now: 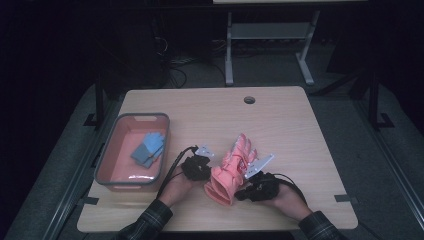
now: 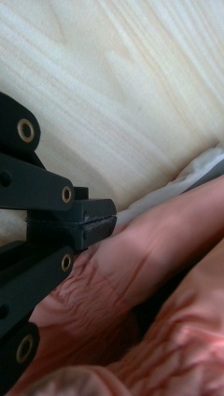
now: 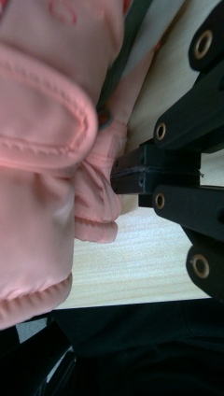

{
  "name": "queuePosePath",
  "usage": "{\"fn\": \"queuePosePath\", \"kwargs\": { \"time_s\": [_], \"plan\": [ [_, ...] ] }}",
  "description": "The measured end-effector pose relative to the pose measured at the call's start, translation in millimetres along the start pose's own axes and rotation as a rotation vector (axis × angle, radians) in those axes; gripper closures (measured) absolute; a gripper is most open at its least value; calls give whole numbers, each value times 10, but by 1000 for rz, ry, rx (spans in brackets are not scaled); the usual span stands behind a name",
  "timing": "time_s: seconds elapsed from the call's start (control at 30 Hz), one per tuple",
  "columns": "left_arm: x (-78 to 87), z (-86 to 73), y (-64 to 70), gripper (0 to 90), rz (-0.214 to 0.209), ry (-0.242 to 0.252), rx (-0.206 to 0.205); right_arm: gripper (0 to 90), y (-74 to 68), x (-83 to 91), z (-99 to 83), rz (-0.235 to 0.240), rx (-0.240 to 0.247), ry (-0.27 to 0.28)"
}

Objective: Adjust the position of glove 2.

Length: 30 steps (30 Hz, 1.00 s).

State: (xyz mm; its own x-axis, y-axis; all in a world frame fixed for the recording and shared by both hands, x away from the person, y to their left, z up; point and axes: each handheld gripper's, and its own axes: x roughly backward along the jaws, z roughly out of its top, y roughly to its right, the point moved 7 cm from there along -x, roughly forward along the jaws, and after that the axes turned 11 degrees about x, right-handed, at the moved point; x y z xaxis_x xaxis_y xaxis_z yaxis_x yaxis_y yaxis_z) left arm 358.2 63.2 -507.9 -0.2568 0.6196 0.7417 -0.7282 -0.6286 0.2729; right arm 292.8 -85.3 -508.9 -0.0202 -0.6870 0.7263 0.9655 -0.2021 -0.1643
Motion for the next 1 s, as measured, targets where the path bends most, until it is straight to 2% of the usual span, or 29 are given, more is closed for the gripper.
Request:
{"fn": "queuePosePath", "kwargs": {
  "time_s": [0.03,0.1,0.27,0.37,0.47,0.5,0.6,0.7,0.8,0.83,0.93,1.0],
  "plan": [
    [6,16,-7,894,7,11,11,899,24,49,6,-14,1,12],
    [44,40,-35,895,16,9,4,899,57,151,18,-39,-15,29],
    [150,138,-90,889,34,43,35,898,203,439,85,-116,-41,101],
    [180,181,-106,857,31,60,57,899,319,577,163,-174,-56,132],
    [215,226,-134,794,41,57,55,899,418,676,272,-214,-62,162],
    [232,245,-145,772,37,58,66,899,437,694,299,-218,-64,169],
    [284,287,-187,632,45,63,81,899,520,734,401,-241,-66,195],
    [356,325,-219,539,23,75,100,899,560,741,486,-248,-59,206],
    [418,343,-234,429,6,76,101,900,600,745,582,-257,-53,218],
    [422,358,-219,408,-5,93,119,900,612,744,600,-261,-47,220],
    [477,384,-220,374,3,98,105,900,640,735,660,-267,-44,222],
    [508,412,-217,366,2,120,115,900,656,730,694,-272,-48,228]
  ]
}}
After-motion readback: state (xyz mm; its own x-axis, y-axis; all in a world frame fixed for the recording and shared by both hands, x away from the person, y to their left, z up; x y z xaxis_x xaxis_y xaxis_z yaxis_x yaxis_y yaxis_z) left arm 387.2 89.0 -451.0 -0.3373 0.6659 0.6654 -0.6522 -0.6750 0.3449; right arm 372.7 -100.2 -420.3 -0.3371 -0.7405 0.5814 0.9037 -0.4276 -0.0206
